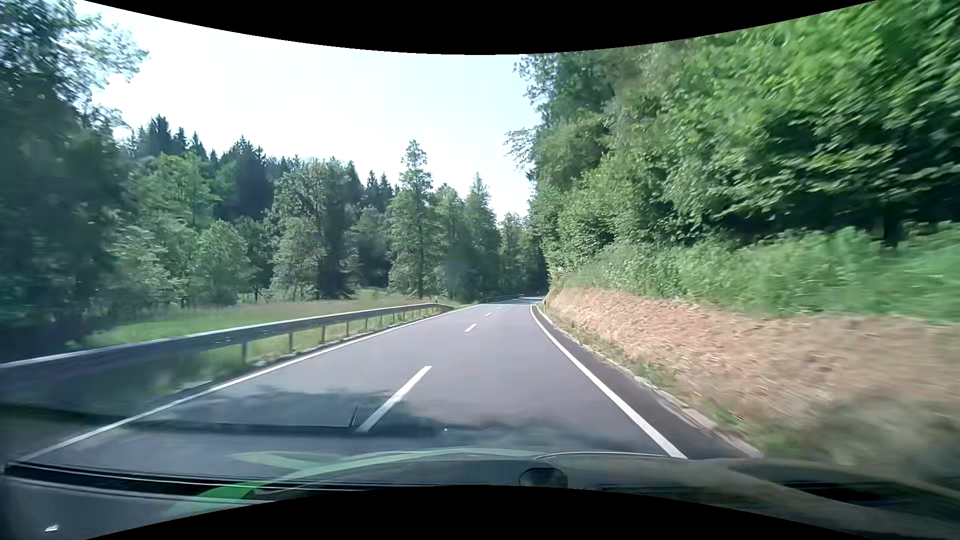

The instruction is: Follow the waypoints while adhering to traffic rules and regulations

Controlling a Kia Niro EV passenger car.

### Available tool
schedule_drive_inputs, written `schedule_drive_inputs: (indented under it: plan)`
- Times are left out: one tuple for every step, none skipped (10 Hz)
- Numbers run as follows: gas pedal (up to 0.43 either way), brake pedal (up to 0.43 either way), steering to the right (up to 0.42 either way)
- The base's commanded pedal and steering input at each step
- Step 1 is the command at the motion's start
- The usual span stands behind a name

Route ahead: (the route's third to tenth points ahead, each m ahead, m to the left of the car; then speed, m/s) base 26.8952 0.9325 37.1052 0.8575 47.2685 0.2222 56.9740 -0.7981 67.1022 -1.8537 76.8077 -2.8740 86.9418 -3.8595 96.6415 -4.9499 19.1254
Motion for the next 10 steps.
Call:
schedule_drive_inputs:
  plan:
    - [0.189, 0.000, -0.002]
    - [0.197, 0.000, -0.002]
    - [0.197, 0.000, 0.000]
    - [0.197, 0.000, 0.003]
    - [0.189, 0.000, 0.003]
    - [0.177, 0.000, 0.004]
    - [0.157, 0.000, 0.004]
    - [0.157, 0.000, 0.004]
    - [0.150, 0.000, 0.005]
    - [0.150, 0.000, 0.005]
